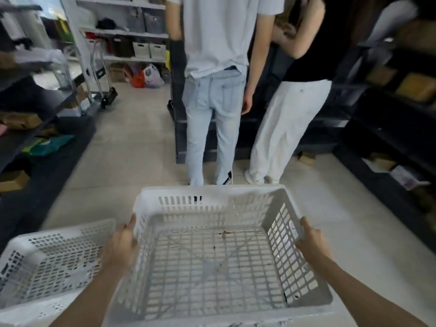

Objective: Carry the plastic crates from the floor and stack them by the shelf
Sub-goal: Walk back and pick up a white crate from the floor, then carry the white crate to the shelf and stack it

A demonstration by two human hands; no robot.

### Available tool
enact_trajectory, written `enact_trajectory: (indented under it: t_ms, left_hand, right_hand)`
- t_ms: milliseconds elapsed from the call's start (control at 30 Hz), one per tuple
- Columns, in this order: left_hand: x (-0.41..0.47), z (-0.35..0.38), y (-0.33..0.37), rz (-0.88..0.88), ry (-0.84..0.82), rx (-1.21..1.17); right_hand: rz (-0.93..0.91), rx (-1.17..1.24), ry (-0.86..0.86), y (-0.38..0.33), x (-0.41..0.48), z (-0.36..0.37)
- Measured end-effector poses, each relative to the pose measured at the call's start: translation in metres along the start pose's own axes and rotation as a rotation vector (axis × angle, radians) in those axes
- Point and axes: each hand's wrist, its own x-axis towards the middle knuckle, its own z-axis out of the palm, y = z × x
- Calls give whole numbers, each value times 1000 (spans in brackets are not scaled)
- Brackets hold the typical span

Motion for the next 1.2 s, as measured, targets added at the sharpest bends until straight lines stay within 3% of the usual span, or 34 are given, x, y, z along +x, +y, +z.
enact_trajectory:
  t_ms: [267,500,833,1200]
  left_hand:
    - [-39,-105,165,224,-4,117]
    - [-87,-109,310,489,-74,-98]
    - [-221,-31,533,714,-127,3]
    - [-410,110,701,822,-338,15]
  right_hand:
    - [90,14,130,73,-71,-179]
    - [226,83,228,194,-120,-274]
    - [484,57,321,418,-212,-372]
    - [754,38,425,634,-328,-436]
